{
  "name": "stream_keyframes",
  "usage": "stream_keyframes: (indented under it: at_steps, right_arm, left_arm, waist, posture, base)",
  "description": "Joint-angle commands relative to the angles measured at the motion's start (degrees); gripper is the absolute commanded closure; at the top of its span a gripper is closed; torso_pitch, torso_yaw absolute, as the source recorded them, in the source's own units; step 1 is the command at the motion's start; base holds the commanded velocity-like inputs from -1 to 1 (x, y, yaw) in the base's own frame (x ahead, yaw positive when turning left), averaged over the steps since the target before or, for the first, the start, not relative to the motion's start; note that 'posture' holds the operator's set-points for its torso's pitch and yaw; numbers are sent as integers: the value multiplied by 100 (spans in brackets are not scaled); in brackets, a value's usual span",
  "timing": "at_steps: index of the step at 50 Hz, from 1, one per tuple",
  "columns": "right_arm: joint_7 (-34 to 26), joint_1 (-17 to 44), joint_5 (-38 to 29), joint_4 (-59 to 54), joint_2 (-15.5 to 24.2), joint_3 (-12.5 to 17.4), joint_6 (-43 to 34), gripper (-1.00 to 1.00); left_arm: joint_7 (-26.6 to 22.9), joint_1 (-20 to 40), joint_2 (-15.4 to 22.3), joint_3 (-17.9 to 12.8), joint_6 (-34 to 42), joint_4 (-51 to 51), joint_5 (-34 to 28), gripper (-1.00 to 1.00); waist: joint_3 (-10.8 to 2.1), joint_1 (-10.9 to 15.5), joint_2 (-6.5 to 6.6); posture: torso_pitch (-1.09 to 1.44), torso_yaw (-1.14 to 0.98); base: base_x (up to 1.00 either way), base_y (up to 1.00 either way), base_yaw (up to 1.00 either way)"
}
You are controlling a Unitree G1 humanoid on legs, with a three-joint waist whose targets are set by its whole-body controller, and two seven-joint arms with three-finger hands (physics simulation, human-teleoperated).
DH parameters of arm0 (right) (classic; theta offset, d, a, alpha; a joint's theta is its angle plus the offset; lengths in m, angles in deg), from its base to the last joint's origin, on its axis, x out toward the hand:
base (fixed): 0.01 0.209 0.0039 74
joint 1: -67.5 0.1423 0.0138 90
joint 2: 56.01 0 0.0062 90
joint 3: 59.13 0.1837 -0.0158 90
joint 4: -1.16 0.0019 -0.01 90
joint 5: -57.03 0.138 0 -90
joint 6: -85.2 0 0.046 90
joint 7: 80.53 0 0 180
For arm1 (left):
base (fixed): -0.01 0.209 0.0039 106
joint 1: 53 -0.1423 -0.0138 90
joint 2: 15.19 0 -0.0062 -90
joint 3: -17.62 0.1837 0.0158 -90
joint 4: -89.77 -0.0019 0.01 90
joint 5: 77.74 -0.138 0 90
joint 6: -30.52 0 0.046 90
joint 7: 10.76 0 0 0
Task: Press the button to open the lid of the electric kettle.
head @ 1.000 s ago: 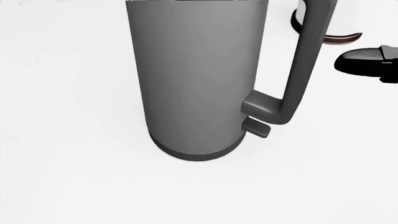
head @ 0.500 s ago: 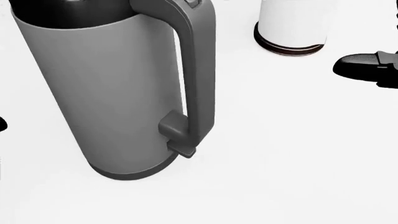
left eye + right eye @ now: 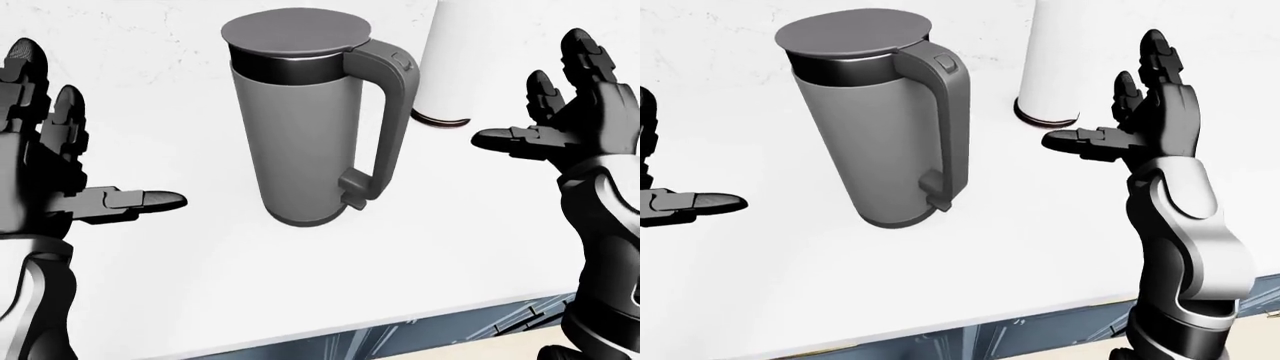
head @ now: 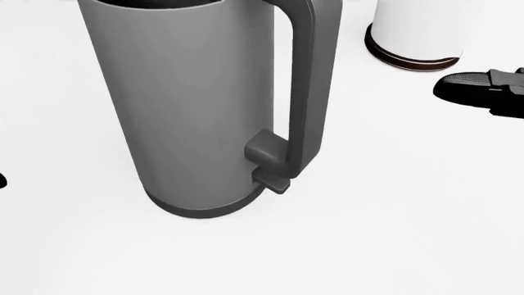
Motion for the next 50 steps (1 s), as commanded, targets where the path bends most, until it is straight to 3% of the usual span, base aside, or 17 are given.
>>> stream_keyframes:
  at_steps: [1,9,22,28,37,50]
  right_arm:
    - [54,168,-27,236,76,87,181,-100]
    - [217,213,-30,0,98,76,603,-100]
    - [-128,171,-553,63,20,-34,401,-100]
    - [-177,243,-667,32,59,-91,337,-100]
    - [-301,459,-1053,18,-4,-231,355,-100]
    - [-407,1353,-1421,-398,29,-574,290,-100]
  left_arm:
    - [30,111,94,-72,-126,146,-15,-100]
    - [42,129,115,-114,-54,175,65,-100]
    - [136,124,155,-81,52,121,87,-100]
    - [153,166,124,-99,45,102,74,-100]
    - [234,181,171,-87,152,100,128,-100]
    - [197,201,109,-49,234,103,17,-100]
  waist:
    - [-163,-1,9]
    - [-448,9,26]
    - [-1040,2,55]
    - [-1232,-6,71]
    - [-1319,-20,91]
    - [-1304,-26,114]
  posture:
    - [-5,0]
    - [-13,0]
    - [-25,0]
    - [-25,0]
    - [-25,0]
    - [-25,0]
  base:
    - [0,0,0]
    - [0,0,0]
    - [0,0,0]
    - [0,0,0]
    - [0,0,0]
    - [0,0,0]
